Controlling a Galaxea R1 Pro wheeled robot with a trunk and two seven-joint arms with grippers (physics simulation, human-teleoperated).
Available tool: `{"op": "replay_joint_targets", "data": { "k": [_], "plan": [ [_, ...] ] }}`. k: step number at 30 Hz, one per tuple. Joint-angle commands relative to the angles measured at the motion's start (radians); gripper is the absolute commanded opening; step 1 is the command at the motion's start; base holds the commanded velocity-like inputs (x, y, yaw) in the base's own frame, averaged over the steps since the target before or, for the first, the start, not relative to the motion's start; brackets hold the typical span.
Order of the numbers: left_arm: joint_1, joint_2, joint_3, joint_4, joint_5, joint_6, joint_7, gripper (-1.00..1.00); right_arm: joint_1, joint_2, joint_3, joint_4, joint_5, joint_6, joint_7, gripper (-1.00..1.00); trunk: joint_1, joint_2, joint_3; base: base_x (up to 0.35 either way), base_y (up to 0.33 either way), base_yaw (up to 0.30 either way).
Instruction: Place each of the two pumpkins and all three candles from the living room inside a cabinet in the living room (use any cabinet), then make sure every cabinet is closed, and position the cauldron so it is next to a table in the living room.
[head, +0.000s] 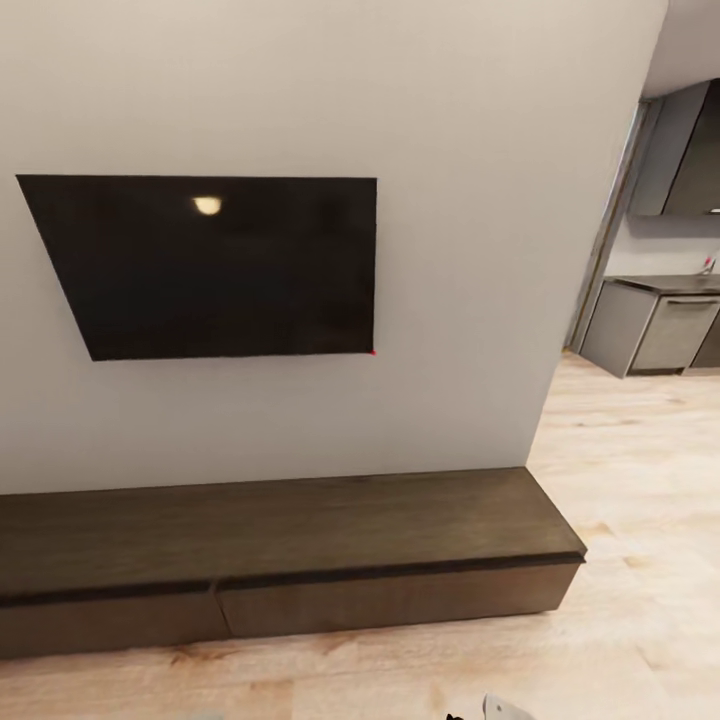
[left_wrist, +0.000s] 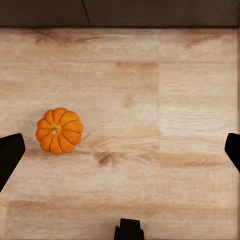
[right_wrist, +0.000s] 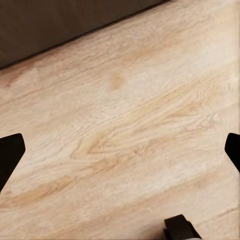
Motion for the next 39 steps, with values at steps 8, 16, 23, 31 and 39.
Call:
{"op": "replay_joint_targets", "data": {
  "k": [8,16,23,31,39],
  "plan": [
    [0.0,0.0,0.0,0.0,0.0,0.0,0.0,1.0,0.0,0.0,0.0,0.0,0.0,0.0,0.0,1.0,0.0,0.0,0.0,0.298,-0.15,0.172],
    [0.0,0.0,0.0,0.0,0.001,-0.002,0.0,1.0,0.0,-0.001,-0.001,0.0,0.001,-0.001,0.0,1.0,0.0,0.0,0.0,0.167,-0.098,0.028],
    [0.0,0.0,0.0,0.0,0.001,-0.004,0.0,1.0,0.0,-0.003,-0.002,0.0,0.0,-0.001,0.0,1.0,0.0,0.0,0.0,0.009,-0.007,0.001],
    [0.0,0.0,0.0,0.0,0.001,-0.006,0.0,1.0,0.0,-0.003,-0.002,0.0,0.0,-0.001,0.0,1.0,0.0,0.0,0.0,-0.07,0.0,0.0],
    [0.0,0.005,0.005,-0.007,0.008,0.007,-0.011,1.0,0.0,-0.011,-0.01,0.001,-0.012,-0.002,0.005,1.0,0.0,0.0,0.0,-0.033,0.0,0.0]
  ]
}}
